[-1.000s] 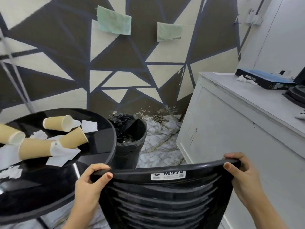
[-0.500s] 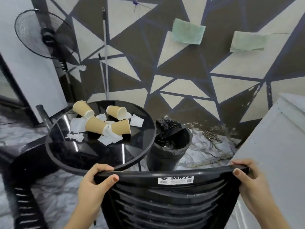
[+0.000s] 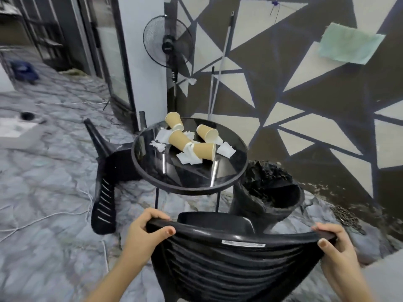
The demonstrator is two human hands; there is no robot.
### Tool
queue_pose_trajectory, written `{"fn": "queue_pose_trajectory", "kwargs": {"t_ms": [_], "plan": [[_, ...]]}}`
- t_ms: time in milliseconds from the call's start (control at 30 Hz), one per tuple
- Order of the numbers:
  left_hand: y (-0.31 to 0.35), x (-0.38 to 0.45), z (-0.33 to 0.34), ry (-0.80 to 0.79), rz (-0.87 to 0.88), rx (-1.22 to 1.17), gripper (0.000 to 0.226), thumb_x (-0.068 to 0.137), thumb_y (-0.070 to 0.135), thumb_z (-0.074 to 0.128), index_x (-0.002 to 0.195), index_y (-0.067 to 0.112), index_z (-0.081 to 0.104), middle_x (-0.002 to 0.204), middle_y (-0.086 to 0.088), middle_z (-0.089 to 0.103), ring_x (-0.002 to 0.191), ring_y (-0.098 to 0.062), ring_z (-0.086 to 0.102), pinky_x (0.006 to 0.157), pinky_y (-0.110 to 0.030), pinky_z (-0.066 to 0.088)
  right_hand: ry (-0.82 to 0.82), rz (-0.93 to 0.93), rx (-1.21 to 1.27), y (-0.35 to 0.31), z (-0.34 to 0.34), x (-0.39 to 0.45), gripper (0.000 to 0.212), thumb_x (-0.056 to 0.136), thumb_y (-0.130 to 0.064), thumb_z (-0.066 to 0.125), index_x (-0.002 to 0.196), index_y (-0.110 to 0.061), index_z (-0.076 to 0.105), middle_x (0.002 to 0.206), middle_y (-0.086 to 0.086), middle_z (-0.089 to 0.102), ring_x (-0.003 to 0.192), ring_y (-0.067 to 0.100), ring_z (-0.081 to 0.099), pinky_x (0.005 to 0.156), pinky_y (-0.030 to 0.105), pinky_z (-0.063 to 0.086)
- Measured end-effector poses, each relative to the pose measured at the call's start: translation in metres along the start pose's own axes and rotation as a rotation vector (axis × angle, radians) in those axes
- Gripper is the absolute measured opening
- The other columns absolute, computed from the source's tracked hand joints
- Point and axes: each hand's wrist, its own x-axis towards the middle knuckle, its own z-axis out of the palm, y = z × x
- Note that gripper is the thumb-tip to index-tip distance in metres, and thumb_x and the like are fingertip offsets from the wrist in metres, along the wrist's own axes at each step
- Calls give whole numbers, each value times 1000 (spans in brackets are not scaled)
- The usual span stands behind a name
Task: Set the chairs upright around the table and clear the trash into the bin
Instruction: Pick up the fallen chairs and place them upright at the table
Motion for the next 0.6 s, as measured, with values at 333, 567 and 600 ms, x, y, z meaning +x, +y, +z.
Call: {"fn": "queue_pose_trajectory", "kwargs": {"t_ms": [333, 567, 600], "plan": [[-4, -1, 27, -105, -2, 58, 36, 40, 44, 74, 68, 23, 66, 74, 11, 64, 69, 0, 58, 63, -8, 44, 122, 16, -11, 16, -41, -21, 45, 82, 11, 45, 70, -28, 64, 87, -7, 72, 87, 8, 65, 76, 18, 52], [-8, -6, 19, -184, -24, 101, 19, 53, 22, 76, 70, 23, 68, 94, 9, 69, 91, -1, 61, 82, -18, 43, 95, -23, -180, 5, -31, -35, 10, 80, -27, 66, 78, -37, 65, 94, -10, 69, 86, 0, 62, 72, 17, 51], [-10, -8, 17, -190, -32, 96, 17, 56, 16, 76, 70, 21, 68, 89, 11, 71, 85, -1, 62, 77, -15, 45, 93, -27, -204, 6, -32, -37, 5, 77, -36, 68, 81, -37, 65, 96, -11, 68, 89, 3, 62, 74, 17, 51]]}}
